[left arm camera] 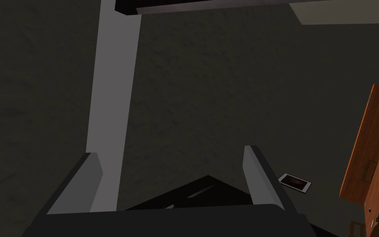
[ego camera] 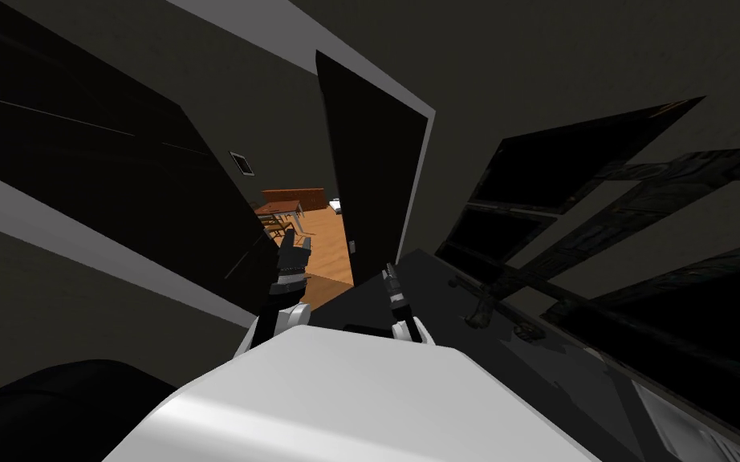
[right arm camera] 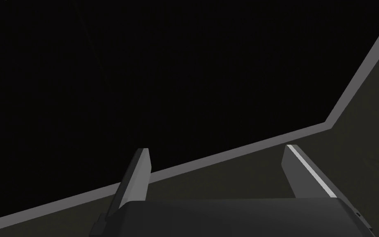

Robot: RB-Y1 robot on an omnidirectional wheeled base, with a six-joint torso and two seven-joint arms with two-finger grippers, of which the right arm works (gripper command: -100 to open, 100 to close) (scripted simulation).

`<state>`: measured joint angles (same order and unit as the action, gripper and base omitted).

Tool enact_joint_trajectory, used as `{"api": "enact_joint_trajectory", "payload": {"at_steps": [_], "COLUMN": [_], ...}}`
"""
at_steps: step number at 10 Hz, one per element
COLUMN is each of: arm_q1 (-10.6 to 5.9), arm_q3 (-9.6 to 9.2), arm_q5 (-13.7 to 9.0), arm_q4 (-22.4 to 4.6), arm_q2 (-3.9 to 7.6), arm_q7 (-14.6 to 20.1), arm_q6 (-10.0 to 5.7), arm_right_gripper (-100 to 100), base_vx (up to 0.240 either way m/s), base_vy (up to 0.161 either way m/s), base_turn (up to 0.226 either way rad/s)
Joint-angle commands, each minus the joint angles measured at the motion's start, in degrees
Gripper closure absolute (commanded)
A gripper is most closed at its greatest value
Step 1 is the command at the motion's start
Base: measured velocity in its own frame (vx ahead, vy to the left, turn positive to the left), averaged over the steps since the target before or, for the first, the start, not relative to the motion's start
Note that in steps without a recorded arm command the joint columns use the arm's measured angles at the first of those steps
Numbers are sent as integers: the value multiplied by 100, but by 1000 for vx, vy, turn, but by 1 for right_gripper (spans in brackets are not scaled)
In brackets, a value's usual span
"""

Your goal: Push the door open

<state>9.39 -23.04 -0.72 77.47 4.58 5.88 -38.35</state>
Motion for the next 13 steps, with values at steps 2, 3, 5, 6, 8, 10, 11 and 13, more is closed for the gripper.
{"api": "enact_joint_trajectory", "payload": {"at_steps": [2, 3, 5, 6, 8, 10, 11, 13], "arm_q1": [-137, -189, -339, -388, -486, -575, -620, -709], "arm_q3": [-178, -243, -432, -493, -616, -728, -784, -896], "arm_q5": [39, 53, 93, 106, 132, 155, 167, 191], "arm_q4": [-358, -494, -885, -1013, -1267, -1499, -1615, -1847], "arm_q2": [-23, -28, -54, -63, -82, -106, -118, -142], "arm_q7": [-24, -31, -51, -57, -70, -82, -88, -100], "arm_q6": [-49, -69, -126, -145, -182, -215, -232, -266], "arm_right_gripper": [-100, -100, -100, -100, -100, -100, -100, -100], "base_vx": [91, 94, 106, 153, 110, 89, 89, 99], "base_vy": [39, 62, 41, 60, 60, 54, 42, 44], "base_turn": [-25, -25, -42, -36, -29, -27, -21, -23]}}
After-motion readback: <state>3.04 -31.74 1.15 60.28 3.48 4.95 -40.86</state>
